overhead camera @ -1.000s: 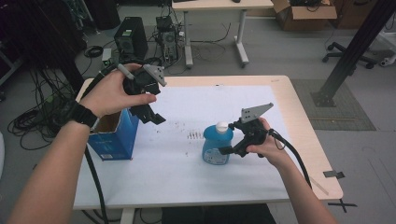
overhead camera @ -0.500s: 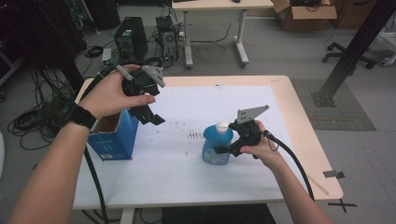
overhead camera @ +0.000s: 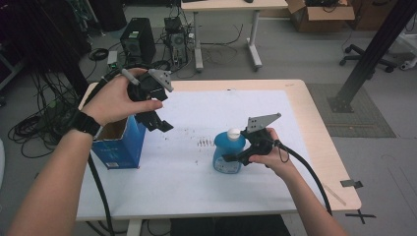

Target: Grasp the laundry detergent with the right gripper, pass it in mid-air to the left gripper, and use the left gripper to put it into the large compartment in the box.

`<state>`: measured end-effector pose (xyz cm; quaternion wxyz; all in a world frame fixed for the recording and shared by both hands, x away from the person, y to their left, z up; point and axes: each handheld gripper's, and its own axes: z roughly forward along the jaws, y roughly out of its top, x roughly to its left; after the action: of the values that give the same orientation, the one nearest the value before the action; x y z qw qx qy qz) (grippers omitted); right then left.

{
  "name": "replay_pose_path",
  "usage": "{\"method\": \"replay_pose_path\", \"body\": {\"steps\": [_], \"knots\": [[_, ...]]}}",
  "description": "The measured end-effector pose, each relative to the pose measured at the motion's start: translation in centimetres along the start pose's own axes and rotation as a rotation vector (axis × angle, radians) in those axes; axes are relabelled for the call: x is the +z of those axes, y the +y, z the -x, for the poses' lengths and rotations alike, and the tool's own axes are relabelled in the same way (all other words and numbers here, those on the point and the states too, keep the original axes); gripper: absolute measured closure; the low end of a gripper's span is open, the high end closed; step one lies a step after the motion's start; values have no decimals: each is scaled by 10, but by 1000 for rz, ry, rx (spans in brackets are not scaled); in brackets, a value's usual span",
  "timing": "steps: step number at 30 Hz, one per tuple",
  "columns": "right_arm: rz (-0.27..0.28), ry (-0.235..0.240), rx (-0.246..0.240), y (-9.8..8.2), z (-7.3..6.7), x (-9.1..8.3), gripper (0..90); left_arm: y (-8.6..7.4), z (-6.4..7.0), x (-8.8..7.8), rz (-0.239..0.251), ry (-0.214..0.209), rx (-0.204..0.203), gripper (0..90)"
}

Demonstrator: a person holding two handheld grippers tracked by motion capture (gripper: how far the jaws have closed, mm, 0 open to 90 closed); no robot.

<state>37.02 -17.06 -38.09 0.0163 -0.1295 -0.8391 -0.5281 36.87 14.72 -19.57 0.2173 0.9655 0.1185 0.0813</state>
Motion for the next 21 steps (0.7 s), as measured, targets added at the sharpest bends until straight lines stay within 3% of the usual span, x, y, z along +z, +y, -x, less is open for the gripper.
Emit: {"method": "replay_pose_path", "body": {"steps": [21], "knots": [[3,9,-1,0,1,1,257,0,1,-2,-1,1,1,39]]}}
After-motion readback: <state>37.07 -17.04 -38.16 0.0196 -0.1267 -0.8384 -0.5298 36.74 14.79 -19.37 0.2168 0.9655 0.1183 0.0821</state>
